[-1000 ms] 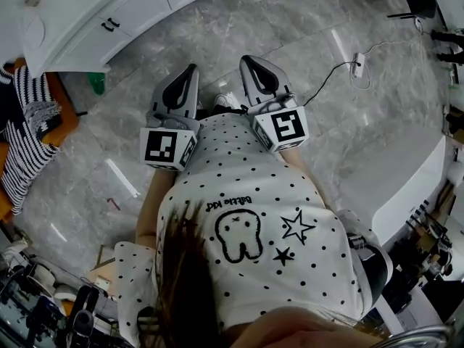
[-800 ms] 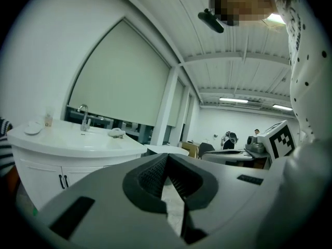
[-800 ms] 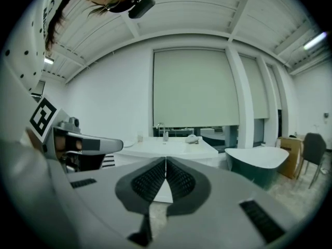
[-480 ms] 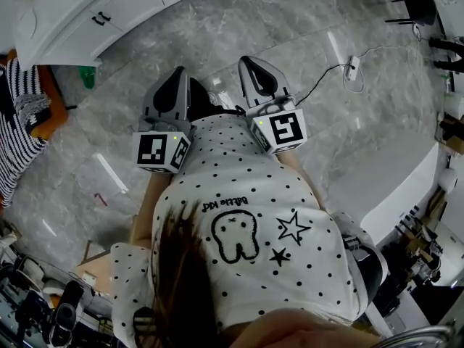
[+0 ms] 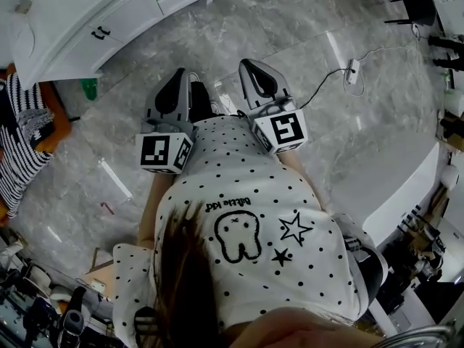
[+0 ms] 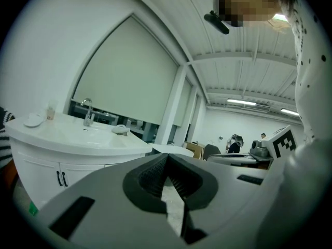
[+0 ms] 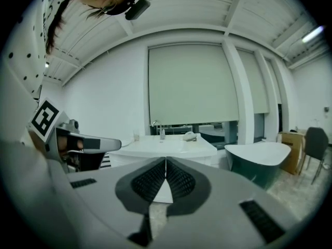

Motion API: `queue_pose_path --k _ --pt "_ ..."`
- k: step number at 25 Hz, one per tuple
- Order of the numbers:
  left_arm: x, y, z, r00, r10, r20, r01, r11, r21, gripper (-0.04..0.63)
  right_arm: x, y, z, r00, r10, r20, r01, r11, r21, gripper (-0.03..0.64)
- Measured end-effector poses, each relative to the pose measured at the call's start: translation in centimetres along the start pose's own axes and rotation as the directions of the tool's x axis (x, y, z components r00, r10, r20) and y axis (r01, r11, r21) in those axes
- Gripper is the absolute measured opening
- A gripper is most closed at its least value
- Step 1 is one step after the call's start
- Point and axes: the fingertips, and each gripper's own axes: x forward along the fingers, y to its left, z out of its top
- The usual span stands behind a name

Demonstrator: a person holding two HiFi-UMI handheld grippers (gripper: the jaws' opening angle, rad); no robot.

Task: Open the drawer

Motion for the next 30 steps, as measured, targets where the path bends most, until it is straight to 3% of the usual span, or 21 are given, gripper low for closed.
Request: queue_pose_path --k 4,9,19,30 --pt "2.0 1.6 3.1 1.000 -0.018 0.001 0.018 1.000 0.008 0.005 2.5 0.2 2.8 1.000 0.013 0.011 -0.013 1.000 -0.023 0.015" --pt "6.9 6.1 2.6 0.999 -0.036 -0.012 0.036 0.999 0.016 0.005 8.9 -1.1 1.9 1.000 0.021 -0.004 -0.021 0.999 -0.027 0.015" --pt "10.9 10.1 4.4 0.997 -0.075 0.002 0.075 0.996 0.049 0.005 14.5 -2.3 3.1 1.000 -0.015 0.010 0.015 1.000 -0.016 0.015" --pt "12.7 12.9 4.7 0.999 -0.033 0.000 0.033 0.999 0.007 0.005 17.1 -3.7 3.2 1.000 -0.016 -0.001 0.016 0.999 0.037 0.015"
